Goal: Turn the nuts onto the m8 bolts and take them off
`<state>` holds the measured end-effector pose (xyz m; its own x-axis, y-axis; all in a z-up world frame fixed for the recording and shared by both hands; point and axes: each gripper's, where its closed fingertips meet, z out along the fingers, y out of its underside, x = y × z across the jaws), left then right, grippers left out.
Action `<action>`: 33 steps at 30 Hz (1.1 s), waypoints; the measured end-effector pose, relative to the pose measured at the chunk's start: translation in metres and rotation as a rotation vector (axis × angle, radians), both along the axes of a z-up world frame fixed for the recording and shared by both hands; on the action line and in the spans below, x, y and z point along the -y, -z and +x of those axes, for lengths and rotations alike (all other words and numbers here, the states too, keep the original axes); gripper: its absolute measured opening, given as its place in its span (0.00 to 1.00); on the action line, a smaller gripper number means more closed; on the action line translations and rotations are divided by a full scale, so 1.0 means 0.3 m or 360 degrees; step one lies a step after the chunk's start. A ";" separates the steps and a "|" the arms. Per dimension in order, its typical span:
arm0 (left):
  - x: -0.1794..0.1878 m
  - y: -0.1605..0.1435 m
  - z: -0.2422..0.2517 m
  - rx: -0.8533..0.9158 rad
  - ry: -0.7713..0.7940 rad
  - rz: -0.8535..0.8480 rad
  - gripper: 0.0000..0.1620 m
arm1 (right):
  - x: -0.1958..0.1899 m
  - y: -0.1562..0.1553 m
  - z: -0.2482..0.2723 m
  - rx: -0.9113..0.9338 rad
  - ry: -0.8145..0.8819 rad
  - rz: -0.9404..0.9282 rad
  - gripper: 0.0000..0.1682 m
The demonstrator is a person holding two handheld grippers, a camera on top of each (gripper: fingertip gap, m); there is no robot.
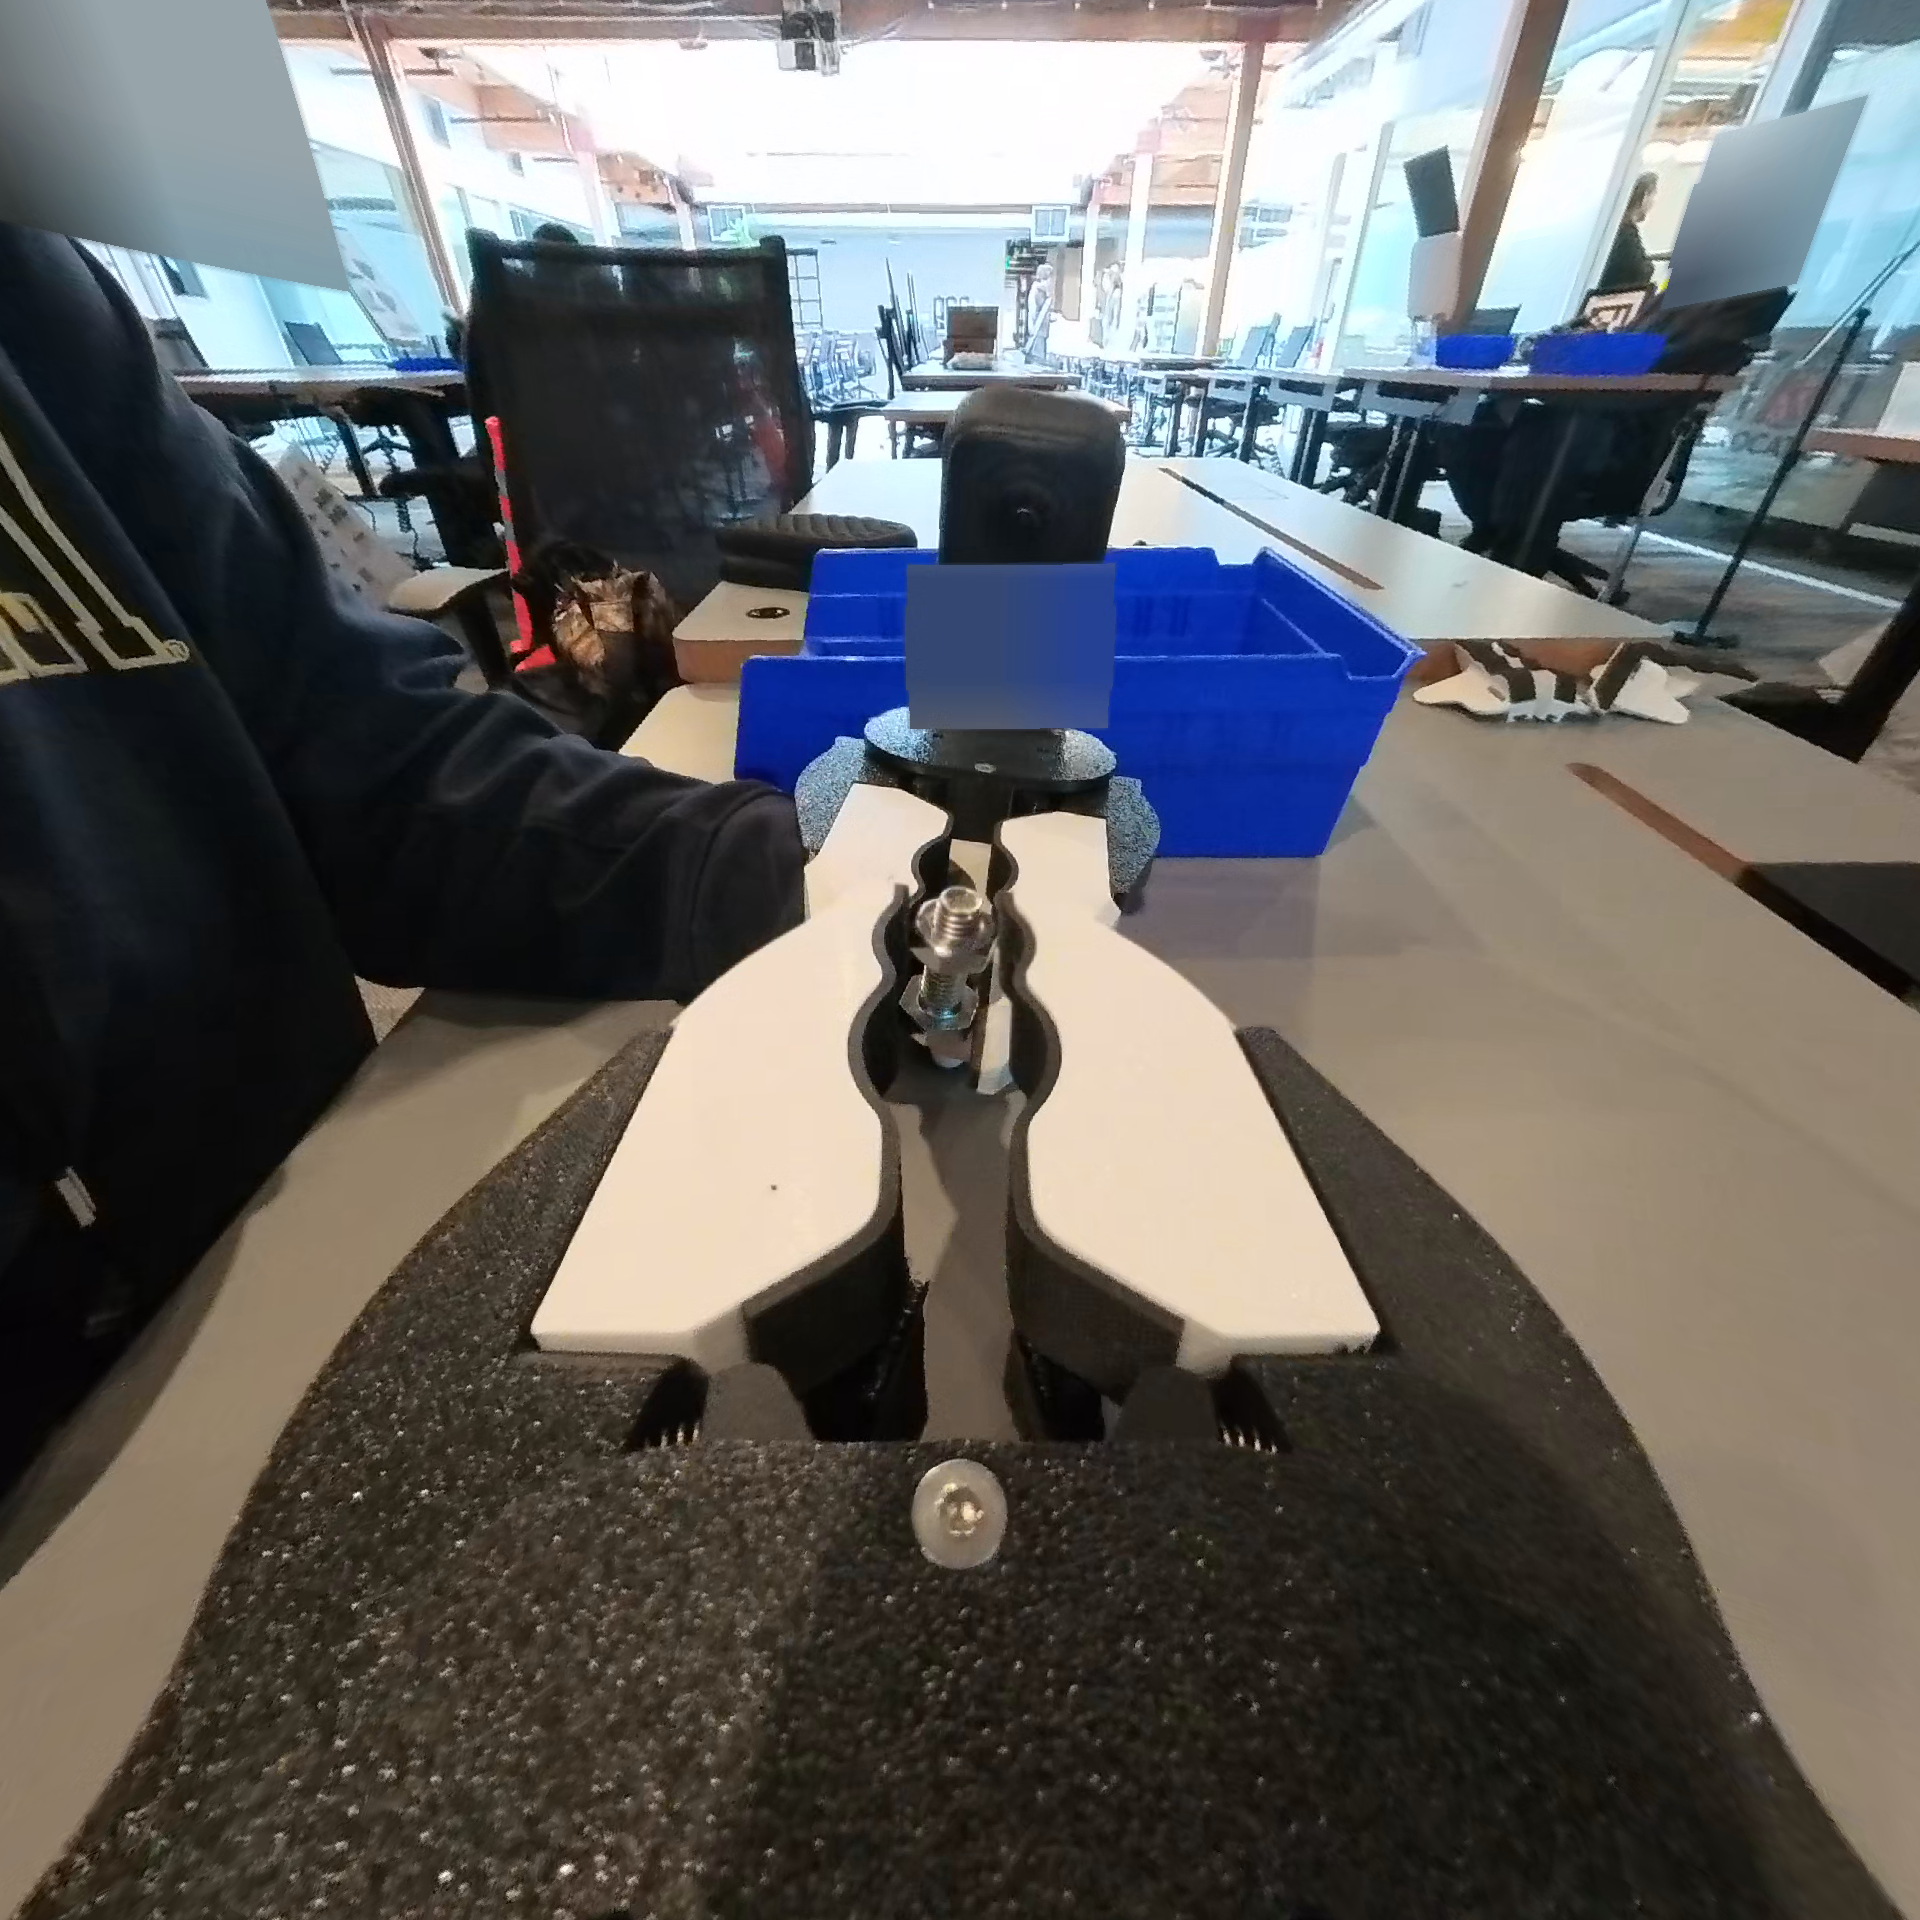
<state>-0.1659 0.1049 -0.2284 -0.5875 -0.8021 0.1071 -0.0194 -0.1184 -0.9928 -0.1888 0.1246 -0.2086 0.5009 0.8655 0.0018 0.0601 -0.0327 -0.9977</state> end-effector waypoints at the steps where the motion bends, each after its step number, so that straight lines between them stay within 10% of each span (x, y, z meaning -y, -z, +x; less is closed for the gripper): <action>1: 0.001 -0.001 -0.001 0.0005 -0.0001 0.0003 0.09 | 0.001 0.000 0.000 0.0002 -0.0004 -0.0001 0.09; 4: -0.011 -0.013 0.004 0.0063 -0.0067 -0.0003 0.15 | 0.003 -0.009 0.006 -0.0002 0.0002 0.0018 0.09; 9: -0.051 -0.015 0.028 0.0017 -0.0171 -0.0097 0.56 | 0.010 -0.051 0.042 0.0045 0.0084 0.0069 0.09; 18: -0.067 -0.015 0.034 -0.0001 -0.0202 -0.0138 0.60 | 0.085 -0.248 0.569 0.0473 0.0953 0.0059 0.09; 33: -0.052 -0.008 0.033 -0.0026 -0.0164 -0.0129 0.50 | 0.273 0.286 1.141 0.1345 0.1136 -0.1136 0.09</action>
<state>-0.1559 0.1206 -0.2259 -0.5003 -0.8464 0.1827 -0.0188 -0.2003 -0.9796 0.1536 0.0428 -0.2945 0.9151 0.3537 0.1935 0.4030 -0.8175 -0.4115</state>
